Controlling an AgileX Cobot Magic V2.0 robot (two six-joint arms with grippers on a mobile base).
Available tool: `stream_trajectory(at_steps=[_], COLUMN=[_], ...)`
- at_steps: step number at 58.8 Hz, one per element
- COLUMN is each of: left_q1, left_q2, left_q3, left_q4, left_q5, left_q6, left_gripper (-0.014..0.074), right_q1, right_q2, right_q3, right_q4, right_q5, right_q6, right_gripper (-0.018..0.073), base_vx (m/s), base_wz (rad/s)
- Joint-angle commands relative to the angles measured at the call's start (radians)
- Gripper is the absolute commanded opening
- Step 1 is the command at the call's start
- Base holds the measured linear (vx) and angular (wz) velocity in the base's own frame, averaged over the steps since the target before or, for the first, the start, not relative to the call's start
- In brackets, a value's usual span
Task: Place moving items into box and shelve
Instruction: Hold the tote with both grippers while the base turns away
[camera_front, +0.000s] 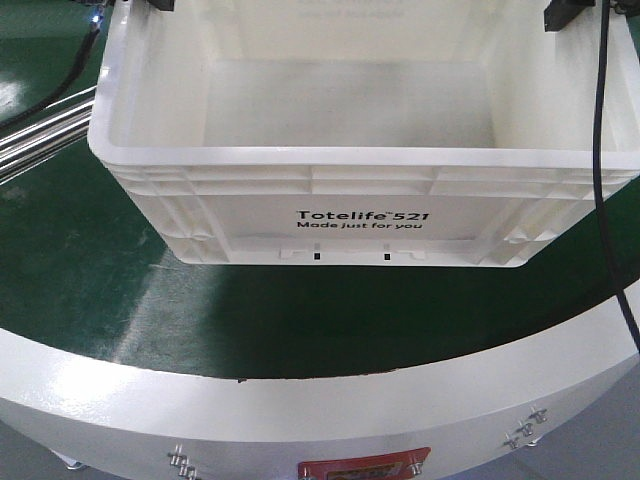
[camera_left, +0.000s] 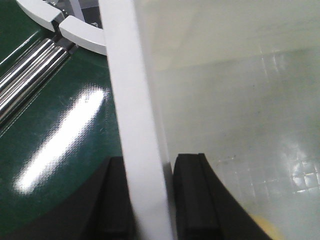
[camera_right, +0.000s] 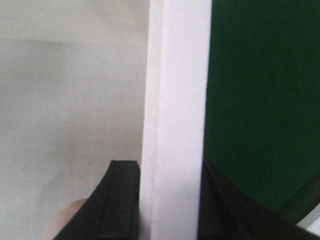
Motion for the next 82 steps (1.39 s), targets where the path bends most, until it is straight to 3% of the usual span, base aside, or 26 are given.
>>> stream_trajectory(at_steps=[1,82], left_q1=[0.013,0.013], left_q2=[-0.07,-0.07], left_q3=[-0.038,-0.038], left_q4=[0.125,0.125], left_q5=[-0.078,-0.078], left_q6=[0.003,0.003], left_gripper=[0.0,0.0], right_q1=[-0.019,-0.019], right_q2=[-0.064,-0.064], right_q3=[-0.039,-0.039], right_q4=[-0.137,-0.136], right_q5=[0.003,0.002], right_q6=[-0.014,-0.014], right_gripper=[-0.0005,-0.0005], base_vx=[0.0,-0.02], base_wz=[0.0,0.07])
